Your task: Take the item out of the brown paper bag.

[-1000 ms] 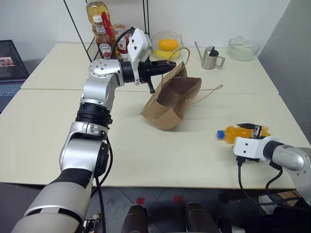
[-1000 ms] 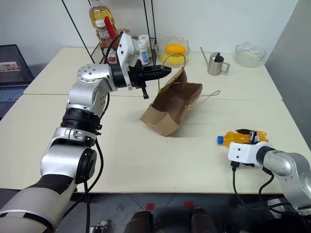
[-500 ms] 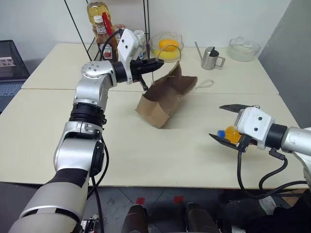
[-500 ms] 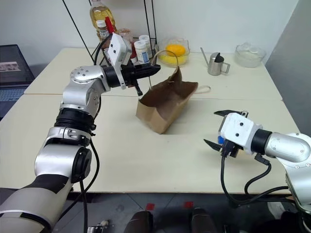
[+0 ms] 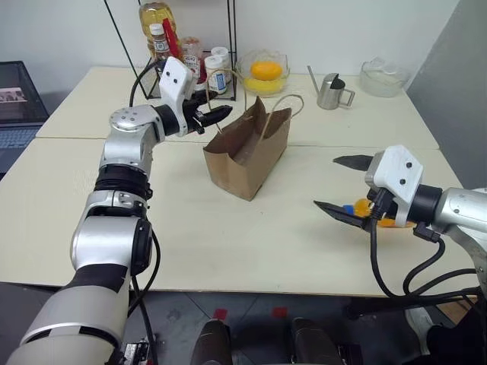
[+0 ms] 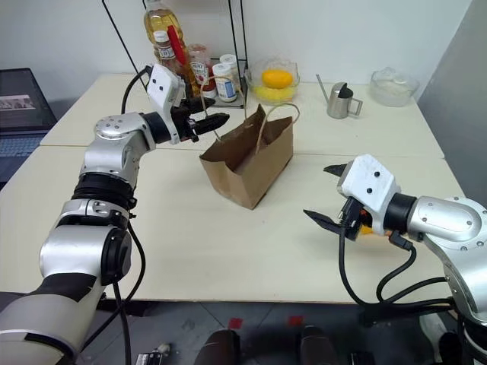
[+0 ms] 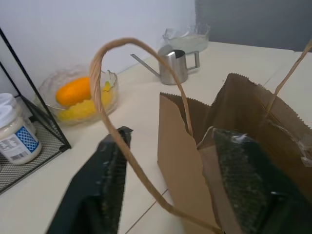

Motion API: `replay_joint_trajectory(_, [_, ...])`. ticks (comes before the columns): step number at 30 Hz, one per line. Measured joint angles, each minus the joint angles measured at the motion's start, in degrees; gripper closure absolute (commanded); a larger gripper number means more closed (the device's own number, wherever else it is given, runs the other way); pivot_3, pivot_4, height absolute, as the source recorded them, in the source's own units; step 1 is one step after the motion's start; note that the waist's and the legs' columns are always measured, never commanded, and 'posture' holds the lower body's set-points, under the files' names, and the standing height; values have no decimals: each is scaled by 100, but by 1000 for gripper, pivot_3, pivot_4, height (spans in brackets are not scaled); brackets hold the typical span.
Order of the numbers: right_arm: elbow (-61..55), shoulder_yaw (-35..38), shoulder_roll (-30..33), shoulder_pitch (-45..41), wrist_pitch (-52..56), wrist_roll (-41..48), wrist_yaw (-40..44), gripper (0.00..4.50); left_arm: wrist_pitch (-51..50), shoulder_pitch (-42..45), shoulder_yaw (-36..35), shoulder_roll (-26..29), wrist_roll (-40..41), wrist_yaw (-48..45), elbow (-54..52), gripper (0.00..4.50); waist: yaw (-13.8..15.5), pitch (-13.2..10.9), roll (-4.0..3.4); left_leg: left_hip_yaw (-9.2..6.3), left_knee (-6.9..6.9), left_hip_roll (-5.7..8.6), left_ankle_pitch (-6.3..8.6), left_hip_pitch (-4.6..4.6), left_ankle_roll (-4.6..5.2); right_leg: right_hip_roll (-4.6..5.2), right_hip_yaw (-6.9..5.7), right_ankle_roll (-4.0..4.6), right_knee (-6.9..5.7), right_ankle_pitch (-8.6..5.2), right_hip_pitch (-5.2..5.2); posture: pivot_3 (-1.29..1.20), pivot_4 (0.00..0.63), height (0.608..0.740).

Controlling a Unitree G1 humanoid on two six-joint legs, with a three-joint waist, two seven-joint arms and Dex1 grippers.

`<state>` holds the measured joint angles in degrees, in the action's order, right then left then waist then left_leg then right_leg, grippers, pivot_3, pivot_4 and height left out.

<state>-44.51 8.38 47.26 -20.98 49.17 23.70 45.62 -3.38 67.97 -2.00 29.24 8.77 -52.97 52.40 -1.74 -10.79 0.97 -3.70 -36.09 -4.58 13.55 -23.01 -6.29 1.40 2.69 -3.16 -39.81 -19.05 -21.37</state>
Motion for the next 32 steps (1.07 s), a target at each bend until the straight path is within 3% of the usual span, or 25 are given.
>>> replay_joint_trajectory(8, [83,-15,-34,151,-96,92,-177,0,-313,-816,-52,506,-60,117,-1080,925,-8,0,0,0,0,-3,0,1,0,-1,0,0,-7,0,-2,0,150,740])
replay_joint_trajectory(15, [141,97,-568,495,-386,78,-693,0,-1258,-2263,-506,821,202,525,-3022,925,-15,1,0,1,1,-6,0,5,-1,-1,2,0,-8,0,-1,0,150,740])
replay_joint_trajectory(19, [12,223,-1160,1167,-598,3,-1238,0,-1360,-3666,-1065,503,173,1655,-4359,925,6,4,4,1,0,-9,0,3,-1,0,2,1,-7,0,1,0,150,740])
replay_joint_trajectory(25, [-28,137,-1925,2246,-1422,-436,-1867,0,-1534,-5384,-1169,26,34,2522,-5973,925,35,8,9,2,-2,-7,2,11,4,1,4,0,-11,0,10,0,150,740])
replay_joint_trajectory(32, [446,182,-2200,2753,-2520,-745,-1969,0,-1494,-6076,-1200,-252,37,2903,-6351,925,28,9,9,0,-1,-8,7,20,13,-2,4,0,-17,0,13,0,150,740])
